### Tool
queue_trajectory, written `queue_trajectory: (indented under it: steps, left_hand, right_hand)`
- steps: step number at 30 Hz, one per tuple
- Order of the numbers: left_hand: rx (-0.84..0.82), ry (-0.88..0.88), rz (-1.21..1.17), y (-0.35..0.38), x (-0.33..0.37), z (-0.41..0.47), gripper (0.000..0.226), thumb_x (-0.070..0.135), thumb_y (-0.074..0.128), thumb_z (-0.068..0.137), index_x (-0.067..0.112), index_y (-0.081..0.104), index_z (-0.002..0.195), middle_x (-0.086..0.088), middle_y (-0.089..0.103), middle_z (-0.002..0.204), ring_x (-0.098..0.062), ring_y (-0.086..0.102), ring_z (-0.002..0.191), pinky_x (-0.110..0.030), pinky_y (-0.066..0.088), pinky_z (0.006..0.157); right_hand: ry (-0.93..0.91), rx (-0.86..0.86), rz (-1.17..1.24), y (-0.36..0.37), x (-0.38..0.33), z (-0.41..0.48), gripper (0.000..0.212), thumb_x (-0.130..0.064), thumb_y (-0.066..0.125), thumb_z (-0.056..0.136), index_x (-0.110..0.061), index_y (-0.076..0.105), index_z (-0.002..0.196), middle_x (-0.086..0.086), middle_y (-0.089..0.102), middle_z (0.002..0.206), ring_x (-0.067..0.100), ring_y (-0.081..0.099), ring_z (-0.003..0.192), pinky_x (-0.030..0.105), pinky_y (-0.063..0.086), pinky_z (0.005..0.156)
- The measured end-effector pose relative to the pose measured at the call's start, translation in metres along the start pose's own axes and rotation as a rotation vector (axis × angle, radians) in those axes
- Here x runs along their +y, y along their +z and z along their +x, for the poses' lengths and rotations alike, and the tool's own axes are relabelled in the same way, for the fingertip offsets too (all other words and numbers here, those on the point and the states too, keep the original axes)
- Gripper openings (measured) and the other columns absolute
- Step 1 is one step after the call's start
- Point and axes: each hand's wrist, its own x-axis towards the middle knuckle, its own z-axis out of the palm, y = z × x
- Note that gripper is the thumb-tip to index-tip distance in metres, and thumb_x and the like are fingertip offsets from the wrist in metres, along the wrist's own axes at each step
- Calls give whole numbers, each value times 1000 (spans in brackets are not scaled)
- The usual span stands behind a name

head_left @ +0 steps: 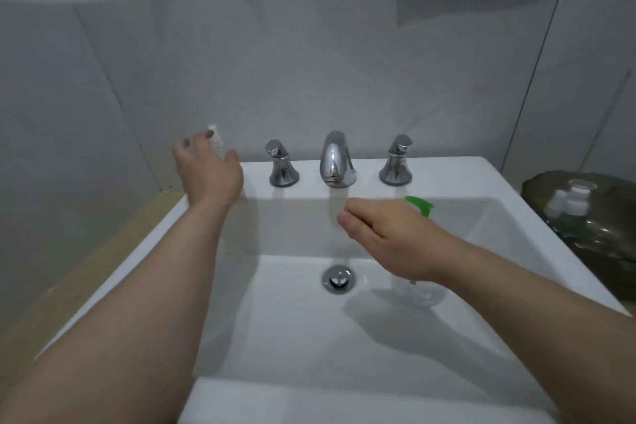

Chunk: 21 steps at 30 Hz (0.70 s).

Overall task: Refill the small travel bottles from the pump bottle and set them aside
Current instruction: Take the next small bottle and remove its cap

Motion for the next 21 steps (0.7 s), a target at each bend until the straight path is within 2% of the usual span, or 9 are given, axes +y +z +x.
queue_trajectory:
  steps: [2,4,7,8,10,13,16,19,21]
  left_hand:
    - [-46,-75,-40,7,-4,6,57,27,61,96,31,46,151,-14,11,167,-39,25,150,-39,25,122]
    - [-119,-14,1,14,-8,7,59,24,62,95,37,46,151,-11,1,170,-40,16,153,-41,22,123]
    - [-155,31,3,25,-14,7,57,19,61,94,39,52,147,-9,0,171,-39,13,154,-42,20,123]
    - [-169,22,11,28,-15,7,57,19,60,94,39,52,147,-9,0,171,-37,13,154,-42,19,123]
    - [-206,10,75,33,-19,8,59,20,59,95,38,48,150,-7,2,172,-35,14,154,-44,18,123]
    - [-231,20,157,36,-23,11,64,21,58,94,32,43,154,-3,7,172,-34,18,153,-45,19,123]
    - [-201,58,139,37,-30,11,61,17,60,91,28,49,150,-3,16,170,-32,25,151,-45,22,123]
    - [-81,125,46,31,-32,6,47,11,61,91,18,61,138,-7,27,162,-31,44,140,-45,37,115]
    - [66,190,-5,18,-19,3,37,7,57,92,15,65,128,-11,33,154,-35,56,123,-41,43,104]
  right_hand:
    - [18,-1,18,0,3,-1,39,-50,37,107,-22,49,81,-5,59,74,20,56,75,46,50,77]
    - [46,10,56,-3,5,-3,39,-49,38,107,-20,53,86,-5,60,74,20,56,73,44,50,75]
    - [64,24,72,-7,7,-5,36,-49,37,108,-26,53,85,-24,59,67,4,49,63,32,40,64]
    - [67,22,72,-7,7,-5,35,-49,37,108,-28,52,85,-33,57,65,1,48,61,28,36,62]
    - [75,18,75,-8,6,-5,34,-49,35,108,-30,52,85,-40,53,63,-2,49,59,26,33,60]
    - [73,32,79,-8,7,-4,34,-51,35,108,-31,55,88,-36,54,63,-1,49,58,29,34,61]
    - [81,34,91,-9,5,-6,34,-50,35,108,-31,57,91,-35,55,63,3,49,60,33,39,64]
    - [79,60,87,-10,6,-6,33,-48,36,109,-28,59,94,-33,58,66,3,52,64,33,42,66]
    - [57,135,72,-11,9,-5,36,-48,37,108,-23,59,93,-15,63,69,8,55,68,38,47,70]
